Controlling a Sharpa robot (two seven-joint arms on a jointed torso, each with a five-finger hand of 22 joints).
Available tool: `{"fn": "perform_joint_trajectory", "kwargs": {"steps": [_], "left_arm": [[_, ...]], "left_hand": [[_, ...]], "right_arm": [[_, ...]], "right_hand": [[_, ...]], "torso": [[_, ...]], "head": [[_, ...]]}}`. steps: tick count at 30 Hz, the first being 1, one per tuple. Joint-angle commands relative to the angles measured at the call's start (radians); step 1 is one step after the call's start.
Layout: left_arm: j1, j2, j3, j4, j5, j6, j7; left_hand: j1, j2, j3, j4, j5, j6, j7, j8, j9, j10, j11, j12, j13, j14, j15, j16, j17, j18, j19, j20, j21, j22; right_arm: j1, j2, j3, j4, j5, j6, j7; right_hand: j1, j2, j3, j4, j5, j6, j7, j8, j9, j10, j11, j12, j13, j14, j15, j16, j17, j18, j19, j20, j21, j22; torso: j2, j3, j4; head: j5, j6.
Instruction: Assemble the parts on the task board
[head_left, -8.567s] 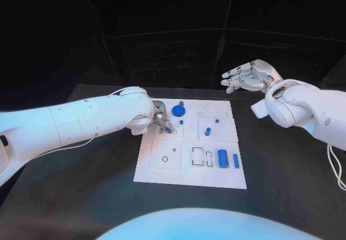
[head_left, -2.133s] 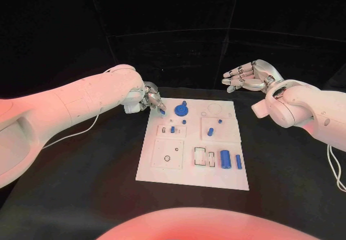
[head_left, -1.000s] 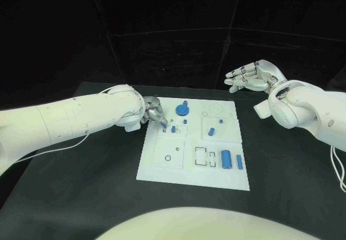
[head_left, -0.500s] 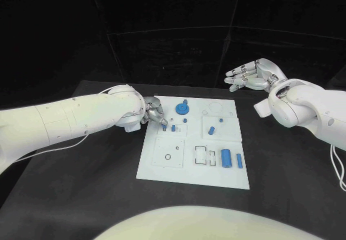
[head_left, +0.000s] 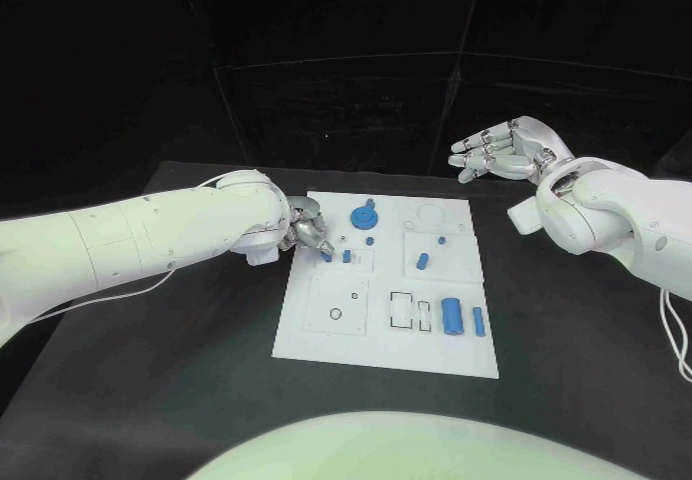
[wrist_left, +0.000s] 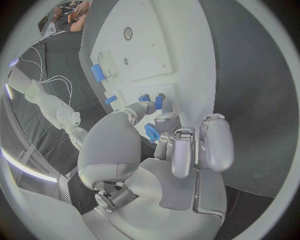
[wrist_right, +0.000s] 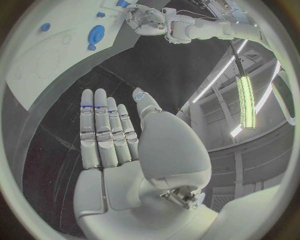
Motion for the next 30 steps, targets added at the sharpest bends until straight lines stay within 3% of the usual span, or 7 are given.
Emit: {"fn": "perform_joint_trajectory", "kwargs": {"steps": [1, 7, 14, 30], "left_arm": [[0.0, 0.001, 0.0, 0.005, -0.024, 0.038, -0.011], [0.0, 0.001, -0.001, 0.004, -0.033, 0.038, -0.016], [0.0, 0.004, -0.001, 0.001, -0.036, 0.042, -0.021], [0.0, 0.026, -0.001, -0.01, -0.036, 0.076, -0.03]], "left_hand": [[0.009, -0.004, 0.139, -0.146, 0.007, 0.007, -0.001, -0.005, -0.001, 0.011, -0.006, 0.001, 0.001, 0.106, -0.009, 0.003, 0.263, 0.0, 0.012, 0.001, 0.005, 0.002], [0.009, -0.004, 0.139, -0.146, 0.007, 0.007, -0.001, -0.005, -0.001, 0.011, -0.006, 0.001, 0.001, 0.106, -0.009, 0.003, 0.263, 0.0, 0.012, 0.001, 0.005, 0.002], [0.009, -0.004, 0.139, -0.146, 0.007, 0.007, -0.001, -0.005, -0.001, 0.011, -0.006, 0.001, 0.001, 0.106, -0.009, 0.003, 0.263, 0.0, 0.012, 0.001, 0.005, 0.002], [-0.006, 0.0, 0.112, -0.129, 0.009, 0.013, -0.004, -0.007, -0.002, 0.021, -0.007, 0.005, 0.009, 0.106, -0.008, 0.003, 0.263, 0.001, 0.009, 0.002, 0.001, -0.002]], "right_arm": [[0.002, 0.001, 0.001, 0.001, 0.004, -0.001, 0.01], [0.002, 0.001, 0.001, 0.0, 0.004, 0.0, 0.01], [0.002, 0.001, 0.001, 0.001, 0.004, 0.0, 0.01], [0.002, 0.0, 0.001, 0.002, 0.004, -0.001, 0.01]], "right_hand": [[0.0, 0.004, 0.0, -0.006, 0.003, -0.007, 0.002, -0.002, 0.0, -0.01, 0.0, 0.002, -0.002, -0.006, 0.001, -0.004, -0.001, 0.012, 0.008, 0.002, -0.006, -0.001], [0.0, 0.004, 0.0, -0.006, 0.003, -0.007, 0.002, -0.002, 0.0, -0.01, 0.0, 0.002, -0.002, -0.006, 0.001, -0.004, -0.001, 0.012, 0.008, 0.002, -0.006, -0.001], [0.0, 0.004, 0.0, -0.006, 0.003, -0.007, 0.002, -0.002, 0.0, -0.01, 0.0, 0.002, -0.002, -0.006, 0.001, -0.004, -0.001, 0.012, 0.008, 0.002, -0.006, -0.001], [0.0, 0.004, 0.0, -0.006, 0.003, -0.007, 0.002, -0.002, 0.0, -0.01, 0.0, 0.002, -0.002, -0.006, 0.001, -0.004, -0.001, 0.012, 0.008, 0.002, -0.006, -0.001]], "torso": [[0.0, 0.0, -0.0008], [0.0, 0.0008, 0.0003], [0.0, -0.0007, -0.0007], [0.001, 0.0011, -0.0008]], "head": [[0.001, -0.001], [0.0, -0.001], [0.0, -0.001], [-0.004, -0.005]]}}
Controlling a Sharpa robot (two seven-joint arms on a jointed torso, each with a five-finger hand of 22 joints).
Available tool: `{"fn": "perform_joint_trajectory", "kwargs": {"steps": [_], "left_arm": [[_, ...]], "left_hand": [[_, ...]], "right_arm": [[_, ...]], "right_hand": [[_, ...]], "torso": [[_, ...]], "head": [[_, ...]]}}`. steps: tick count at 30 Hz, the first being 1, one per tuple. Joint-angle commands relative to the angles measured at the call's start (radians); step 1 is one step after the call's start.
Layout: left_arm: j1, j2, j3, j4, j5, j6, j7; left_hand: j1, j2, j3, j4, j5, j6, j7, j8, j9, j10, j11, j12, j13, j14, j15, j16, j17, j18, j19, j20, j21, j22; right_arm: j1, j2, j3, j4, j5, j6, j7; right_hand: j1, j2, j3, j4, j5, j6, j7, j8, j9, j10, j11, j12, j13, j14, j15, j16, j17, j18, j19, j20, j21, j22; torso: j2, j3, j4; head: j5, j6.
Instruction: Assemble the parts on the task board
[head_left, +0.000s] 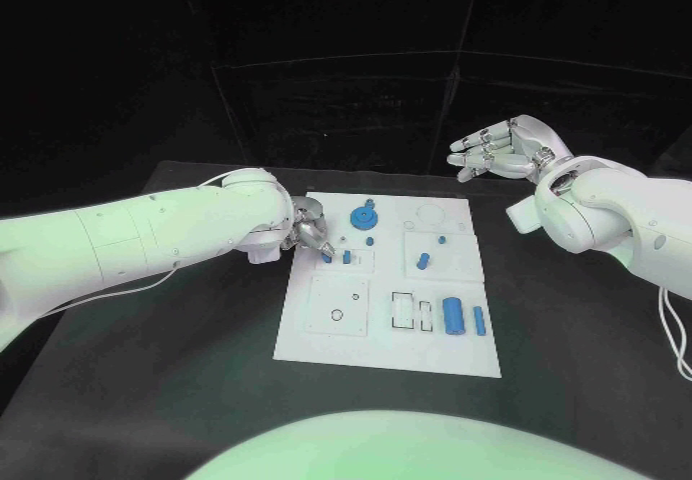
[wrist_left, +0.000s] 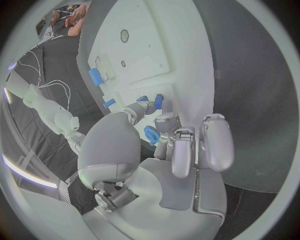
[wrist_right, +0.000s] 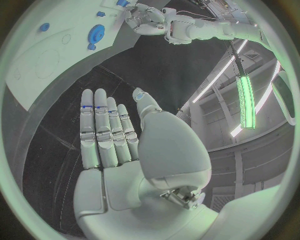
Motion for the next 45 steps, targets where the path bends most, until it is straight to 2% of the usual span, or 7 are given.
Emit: {"fn": "perform_joint_trajectory", "kwargs": {"steps": [1, 8, 14, 28, 31, 38, 45], "left_arm": [[-0.002, 0.005, -0.002, -0.001, -0.004, 0.041, -0.009], [-0.002, 0.011, -0.002, -0.01, 0.004, 0.044, -0.018], [-0.002, 0.014, -0.002, -0.024, 0.007, 0.027, -0.032], [-0.002, 0.019, -0.002, -0.041, 0.007, 0.005, -0.046], [-0.002, 0.018, -0.002, -0.042, 0.007, 0.002, -0.048], [-0.002, 0.004, -0.002, -0.032, 0.024, -0.04, -0.032], [0.002, -0.017, -0.001, -0.025, 0.158, -0.187, 0.074]], "left_hand": [[-0.01, 0.01, 0.106, -0.12, 0.001, 0.007, -0.005, -0.003, -0.001, 0.019, -0.007, 0.005, 0.003, 0.106, -0.008, 0.003, 0.263, 0.001, 0.009, 0.001, 0.001, 0.002], [-0.049, 0.031, -0.033, -0.06, -0.009, 0.016, -0.018, -0.014, -0.006, 0.027, -0.016, 0.007, 0.013, 0.106, -0.014, 0.003, 0.263, 0.0, 0.01, -0.003, 0.002, 0.008], [-0.076, 0.053, -0.125, -0.006, -0.156, 0.031, -0.02, -0.031, -0.017, 0.026, -0.016, 0.013, 0.023, 0.106, -0.016, 0.003, 0.263, -0.001, 0.012, -0.005, 0.003, 0.012], [-0.084, 0.059, -0.269, 0.071, -0.185, 0.052, -0.021, -0.056, -0.033, 0.024, -0.016, 0.021, 0.041, 0.106, -0.017, 0.003, 0.263, -0.002, 0.015, -0.006, 0.006, 0.021], [-0.079, 0.062, -0.297, 0.084, -0.229, 0.055, -0.02, -0.059, -0.035, 0.023, -0.016, 0.02, 0.042, 0.106, -0.016, 0.003, 0.263, -0.002, 0.015, -0.006, 0.006, 0.022], [-0.097, 0.058, -0.417, 0.163, -0.589, 0.061, -0.017, -0.066, -0.039, 0.019, -0.013, 0.015, 0.04, 0.106, -0.014, 0.003, 0.263, -0.001, 0.014, -0.005, 0.0, 0.019], [-0.057, 0.055, -0.545, 0.248, -0.606, -0.036, 0.02, -0.101, -0.051, -0.167, 0.018, -0.239, -0.258, 0.077, 0.005, -0.056, 0.156, 0.033, -0.054, 0.01, -0.16, -0.147]], "right_arm": [[0.002, 0.0, 0.001, 0.002, 0.003, -0.001, 0.009], [0.002, -0.001, 0.001, 0.003, 0.003, 0.0, 0.009], [0.002, 0.0, 0.001, 0.002, 0.003, 0.0, 0.008], [0.002, 0.002, 0.001, 0.0, 0.004, 0.0, 0.009], [0.002, 0.003, 0.001, -0.001, 0.004, 0.0, 0.009], [0.002, 0.003, 0.001, -0.003, 0.005, 0.0, 0.01], [0.002, 0.004, 0.001, -0.005, 0.006, 0.001, 0.01]], "right_hand": [[0.0, 0.004, 0.0, -0.006, 0.004, -0.007, 0.002, -0.002, 0.0, -0.01, 0.0, 0.002, -0.002, -0.006, 0.001, -0.004, -0.001, 0.012, 0.008, 0.002, -0.006, -0.001], [0.0, 0.004, 0.0, -0.006, 0.004, -0.007, 0.002, -0.002, 0.0, -0.01, 0.0, 0.002, -0.002, -0.006, 0.001, -0.004, -0.001, 0.012, 0.008, 0.002, -0.006, -0.001], [-0.002, 0.005, 0.0, -0.006, 0.005, -0.007, 0.002, -0.001, 0.0, -0.011, 0.0, 0.003, -0.002, -0.006, 0.001, -0.004, -0.001, 0.012, 0.009, 0.002, -0.008, -0.003], [-0.003, 0.005, 0.0, -0.005, 0.005, -0.007, 0.002, -0.001, 0.0, -0.011, 0.0, 0.003, -0.002, -0.006, 0.001, -0.004, -0.002, 0.012, 0.009, 0.002, -0.009, -0.003], [-0.003, 0.005, 0.0, -0.005, 0.005, -0.007, 0.002, -0.001, 0.0, -0.011, 0.0, 0.003, -0.002, -0.006, 0.001, -0.004, -0.002, 0.012, 0.009, 0.002, -0.009, -0.003], [-0.003, 0.005, -0.001, -0.005, 0.005, -0.007, 0.003, -0.001, 0.0, -0.011, 0.0, 0.003, -0.002, -0.006, 0.001, -0.004, -0.002, 0.012, 0.009, 0.003, -0.009, -0.003], [-0.003, 0.005, -0.001, -0.005, 0.005, -0.007, 0.003, -0.001, 0.0, -0.011, 0.0, 0.003, -0.002, -0.006, 0.001, -0.004, -0.002, 0.012, 0.009, 0.003, -0.009, -0.003]], "torso": [[0.0, 0.0003, 0.0], [0.0, 0.0003, 0.0006], [-0.001, 0.0004, 0.0008], [0.0, 0.0004, 0.0009], [0.0, 0.0004, 0.0008], [-0.001, -0.0007, 0.001], [-0.001, 0.0006, 0.0012]], "head": [[-0.001, -0.001], [-0.003, -0.002], [-0.003, -0.002], [-0.005, -0.005], [-0.005, -0.005], [-0.007, -0.004], [-0.009, -0.002]]}}
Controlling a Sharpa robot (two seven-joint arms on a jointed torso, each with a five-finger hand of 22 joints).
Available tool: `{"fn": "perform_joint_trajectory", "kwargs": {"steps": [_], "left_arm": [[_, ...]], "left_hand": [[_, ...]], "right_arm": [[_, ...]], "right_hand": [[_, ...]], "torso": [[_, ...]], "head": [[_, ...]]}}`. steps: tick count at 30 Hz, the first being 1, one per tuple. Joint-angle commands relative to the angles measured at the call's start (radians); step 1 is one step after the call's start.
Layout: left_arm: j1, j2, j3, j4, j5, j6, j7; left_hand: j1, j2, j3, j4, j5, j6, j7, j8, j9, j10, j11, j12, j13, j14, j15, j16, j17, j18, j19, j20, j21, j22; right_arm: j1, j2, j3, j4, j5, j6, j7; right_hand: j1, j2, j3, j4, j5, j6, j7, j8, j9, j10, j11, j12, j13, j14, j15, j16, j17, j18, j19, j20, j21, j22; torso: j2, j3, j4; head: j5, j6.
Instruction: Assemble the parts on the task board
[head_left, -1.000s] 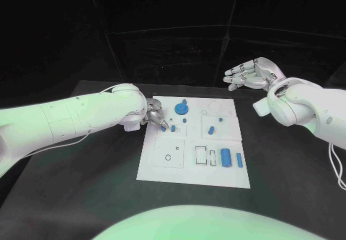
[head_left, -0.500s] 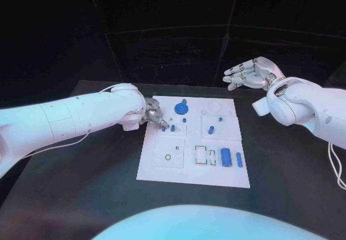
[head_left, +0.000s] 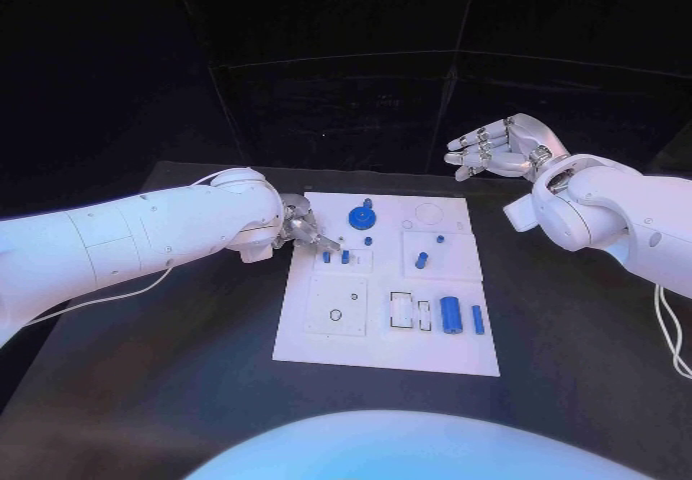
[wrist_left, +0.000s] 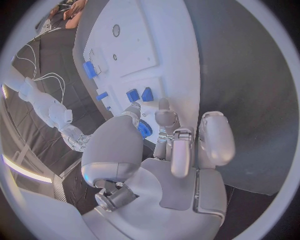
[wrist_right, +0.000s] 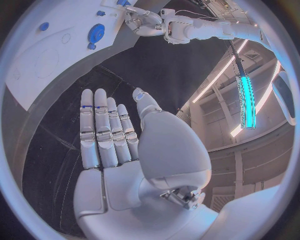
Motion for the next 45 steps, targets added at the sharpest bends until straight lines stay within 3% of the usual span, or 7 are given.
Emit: {"fn": "perform_joint_trajectory", "kwargs": {"steps": [1, 6, 12, 20, 27, 31, 45], "left_arm": [[0.005, -0.005, 0.001, 0.004, 0.135, -0.146, 0.113], [0.007, -0.012, 0.001, 0.006, 0.232, -0.225, 0.252], [0.008, 0.0, 0.001, 0.002, 0.268, -0.277, 0.409], [0.005, 0.062, 0.0, -0.031, 0.076, -0.285, 0.544], [0.002, 0.119, 0.0, -0.081, -0.103, -0.274, 0.577], [0.0, 0.148, 0.0, -0.107, -0.21, -0.246, 0.569], [-0.015, 0.205, -0.002, -0.181, -0.357, -0.158, 0.534]], "left_hand": [[0.027, 0.0, -0.034, 0.018, -0.001, -0.066, 0.027, -0.031, -0.014, -0.097, 0.024, -0.107, -0.098, 0.062, 0.022, -0.057, 0.111, 0.028, -0.053, 0.012, -0.117, -0.12], [0.107, 0.036, -0.076, 0.009, 0.005, -0.164, 0.085, -0.084, -0.056, -0.223, 0.082, -0.211, -0.174, -0.054, 0.073, -0.271, -0.182, 0.09, -0.225, 0.058, -0.478, -0.462], [0.282, 0.068, -0.047, -0.059, 0.013, -0.215, 0.12, -0.112, -0.1, -0.347, 0.121, -0.26, -0.236, -0.246, 0.11, -0.548, -0.522, 0.095, -0.286, 0.099, -0.593, -0.537], [0.467, 0.061, 0.129, -0.187, 0.012, -0.131, 0.114, -0.202, -0.197, -0.337, 0.12, -0.385, -0.397, -0.283, 0.104, -0.626, -0.636, 0.098, -0.271, 0.095, -0.654, -0.592], [0.442, 0.015, 0.187, -0.215, 0.01, -0.093, 0.11, -0.266, -0.248, -0.345, 0.124, -0.449, -0.477, -0.241, 0.104, -0.602, -0.631, 0.097, -0.235, 0.094, -0.654, -0.602], [0.408, -0.007, 0.19, -0.223, 0.007, -0.077, 0.104, -0.293, -0.269, -0.339, 0.119, -0.46, -0.506, -0.109, 0.1, -0.425, -0.432, 0.099, -0.166, 0.089, -0.622, -0.593], [0.376, -0.009, 0.204, -0.256, 0.004, -0.025, 0.097, -0.331, -0.298, -0.328, 0.115, -0.474, -0.561, -0.016, 0.095, -0.23, -0.214, 0.075, -0.073, 0.082, -0.447, -0.438]], "right_arm": [[0.002, 0.002, 0.001, 0.0, 0.005, 0.0, 0.01], [0.002, 0.002, 0.001, -0.002, 0.005, 0.001, 0.009], [0.002, 0.003, 0.001, -0.004, 0.005, 0.0, 0.009], [0.002, 0.009, 0.001, -0.008, 0.005, 0.001, 0.009], [0.002, 0.013, 0.001, -0.01, 0.005, 0.002, 0.007], [0.002, 0.014, 0.001, -0.01, 0.005, 0.002, 0.007], [0.002, 0.019, 0.001, -0.011, 0.005, 0.002, 0.008]], "right_hand": [[-0.003, 0.005, -0.001, -0.005, 0.005, -0.007, 0.003, -0.001, 0.0, -0.004, 0.0, 0.003, -0.001, -0.006, 0.001, -0.004, -0.001, 0.012, 0.006, -0.001, -0.003, -0.002], [-0.005, 0.005, -0.001, -0.004, 0.005, -0.007, 0.003, -0.002, 0.0, -0.004, 0.0, 0.004, -0.001, -0.007, 0.002, -0.005, -0.001, 0.012, 0.006, -0.001, -0.004, -0.002], [-0.006, 0.005, -0.001, -0.004, 0.005, -0.007, 0.003, -0.002, 0.0, -0.004, 0.001, 0.004, -0.001, -0.007, 0.002, -0.005, -0.001, 0.012, 0.006, -0.001, -0.004, -0.002], [-0.005, 0.006, 0.0, -0.005, 0.006, -0.007, 0.003, -0.002, 0.0, -0.005, 0.0, 0.004, -0.001, -0.007, 0.002, -0.005, -0.001, 0.012, 0.006, -0.001, -0.005, -0.003], [-0.003, 0.007, 0.001, -0.006, 0.006, -0.007, 0.003, -0.002, 0.0, -0.005, 0.0, 0.004, -0.001, -0.007, 0.001, -0.005, -0.002, 0.012, 0.007, -0.001, -0.006, -0.003], [-0.003, 0.007, 0.001, -0.006, 0.006, -0.007, 0.003, -0.002, 0.0, -0.005, 0.0, 0.004, -0.001, -0.007, 0.001, -0.005, -0.002, 0.012, 0.007, -0.001, -0.006, -0.003], [-0.002, 0.008, 0.002, -0.007, 0.007, -0.008, 0.002, -0.002, 0.0, -0.006, 0.0, 0.004, -0.001, -0.007, 0.001, -0.005, -0.002, 0.012, 0.007, -0.001, -0.007, -0.004]], "torso": [[0.001, 0.0008, 0.0], [0.001, -0.0007, 0.0001], [0.001, 0.001, 0.0003], [0.002, -0.0002, -0.0027], [0.002, 0.0015, -0.0025], [0.002, 0.0004, -0.0019], [0.001, 0.0005, -0.0005]], "head": [[-0.001, 0.002], [-0.004, 0.003], [-0.005, 0.005], [-0.016, 0.016], [-0.025, 0.019], [-0.028, 0.02], [-0.031, 0.018]]}}
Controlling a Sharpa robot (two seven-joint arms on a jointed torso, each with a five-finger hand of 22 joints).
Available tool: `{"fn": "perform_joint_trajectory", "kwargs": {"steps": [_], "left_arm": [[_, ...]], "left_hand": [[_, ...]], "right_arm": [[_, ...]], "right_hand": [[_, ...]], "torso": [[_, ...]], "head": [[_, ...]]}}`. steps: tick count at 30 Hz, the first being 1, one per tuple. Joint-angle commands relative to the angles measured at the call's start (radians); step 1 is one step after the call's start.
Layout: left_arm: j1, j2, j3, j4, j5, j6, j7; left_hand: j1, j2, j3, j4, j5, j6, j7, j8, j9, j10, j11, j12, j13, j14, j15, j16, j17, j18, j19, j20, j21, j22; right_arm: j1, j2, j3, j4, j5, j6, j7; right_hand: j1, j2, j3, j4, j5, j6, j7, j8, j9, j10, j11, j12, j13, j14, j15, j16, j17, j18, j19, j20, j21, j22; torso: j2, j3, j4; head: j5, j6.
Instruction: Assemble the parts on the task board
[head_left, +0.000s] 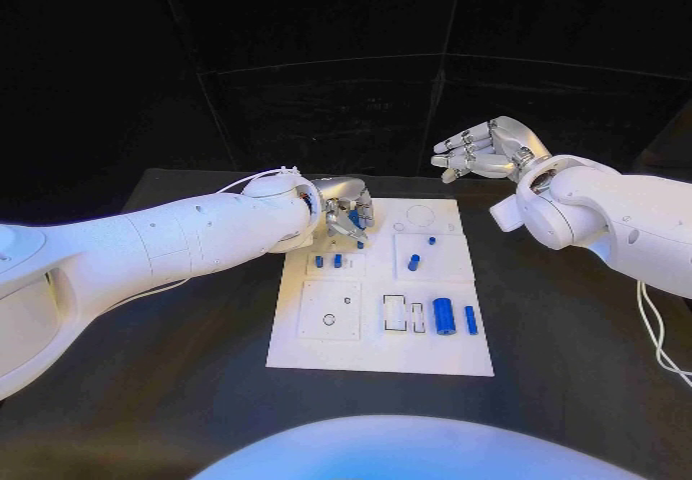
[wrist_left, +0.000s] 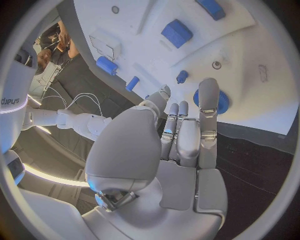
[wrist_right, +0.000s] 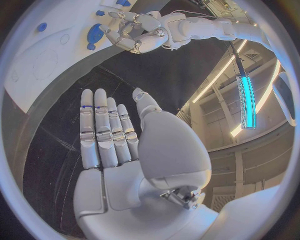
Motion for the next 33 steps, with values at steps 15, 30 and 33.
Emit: {"fn": "perform_joint_trajectory", "kwargs": {"steps": [15, 30, 33], "left_arm": [[-0.01, 0.02, 0.001, -0.023, -0.125, 0.081, -0.014], [-0.018, 0.033, 0.001, -0.038, -0.129, 0.075, -0.011], [-0.019, 0.036, 0.001, -0.044, -0.129, 0.077, -0.011]], "left_hand": [[-0.027, 0.002, 0.0, -0.016, -0.005, 0.033, -0.004, -0.016, -0.004, 0.024, -0.005, -0.01, -0.024, 0.034, -0.004, 0.06, 0.069, -0.03, 0.048, -0.003, 0.151, 0.149], [-0.01, 0.037, 0.054, -0.036, -0.005, 0.059, -0.007, -0.031, -0.005, 0.067, -0.01, -0.026, -0.049, 0.041, -0.008, 0.074, 0.077, -0.036, 0.055, -0.006, 0.197, 0.196], [-0.008, 0.044, 0.078, -0.042, -0.005, 0.069, -0.009, -0.035, -0.005, 0.081, -0.012, -0.035, -0.058, 0.042, -0.01, 0.076, 0.078, -0.037, 0.056, -0.007, 0.208, 0.208]], "right_arm": [[0.002, 0.003, 0.001, 0.001, 0.004, 0.0, 0.011], [0.002, 0.003, 0.001, 0.003, 0.004, -0.003, 0.013], [0.002, 0.004, 0.001, 0.003, 0.004, -0.003, 0.013]], "right_hand": [[-0.001, 0.009, 0.0, -0.005, 0.007, -0.008, 0.003, -0.002, 0.0, -0.006, 0.0, 0.004, -0.001, -0.007, 0.001, -0.005, -0.001, 0.012, 0.007, -0.001, -0.007, -0.002], [0.0, 0.01, 0.001, -0.005, 0.007, -0.008, 0.003, -0.002, 0.0, -0.007, 0.0, 0.005, -0.001, -0.007, 0.001, -0.005, -0.001, 0.012, 0.008, -0.001, -0.008, -0.002], [0.0, 0.01, 0.001, -0.005, 0.007, -0.008, 0.003, -0.002, 0.0, -0.007, 0.0, 0.005, -0.001, -0.007, 0.001, -0.005, -0.001, 0.012, 0.008, -0.001, -0.008, -0.002]], "torso": [[-0.002, 0.0001, 0.0021], [-0.001, 0.0003, 0.0021], [-0.001, 0.0001, 0.0025]], "head": [[-0.002, -0.004], [-0.003, -0.006], [-0.004, -0.006]]}}
